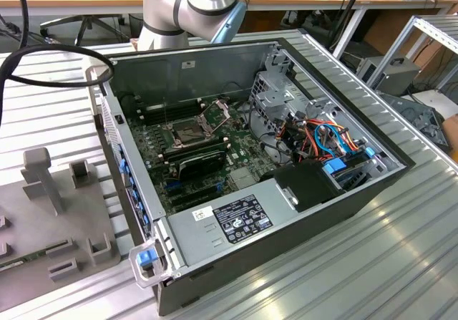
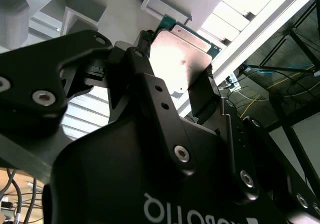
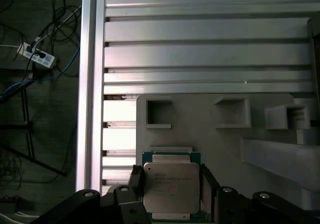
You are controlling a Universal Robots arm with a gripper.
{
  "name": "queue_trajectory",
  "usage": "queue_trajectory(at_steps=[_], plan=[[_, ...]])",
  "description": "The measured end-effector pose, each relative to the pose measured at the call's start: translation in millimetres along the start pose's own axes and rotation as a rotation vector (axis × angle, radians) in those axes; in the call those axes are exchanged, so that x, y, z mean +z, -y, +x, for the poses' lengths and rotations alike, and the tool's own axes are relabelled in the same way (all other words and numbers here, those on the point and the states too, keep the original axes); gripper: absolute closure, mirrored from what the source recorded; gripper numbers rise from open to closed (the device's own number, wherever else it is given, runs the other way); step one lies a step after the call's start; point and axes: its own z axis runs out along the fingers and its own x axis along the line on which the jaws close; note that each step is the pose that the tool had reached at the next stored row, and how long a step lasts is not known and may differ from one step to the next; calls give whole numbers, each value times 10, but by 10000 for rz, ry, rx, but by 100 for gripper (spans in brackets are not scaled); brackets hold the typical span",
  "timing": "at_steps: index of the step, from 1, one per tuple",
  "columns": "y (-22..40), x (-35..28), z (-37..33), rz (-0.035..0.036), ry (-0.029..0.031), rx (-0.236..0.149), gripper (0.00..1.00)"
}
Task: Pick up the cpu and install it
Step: 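Pick up the cpu and move it towards the insertion slot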
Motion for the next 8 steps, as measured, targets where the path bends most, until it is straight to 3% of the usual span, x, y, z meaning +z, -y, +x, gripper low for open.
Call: queue_trajectory(at_steps=[8], plan=[[-3,-21,1,-39,0,-2,45]])
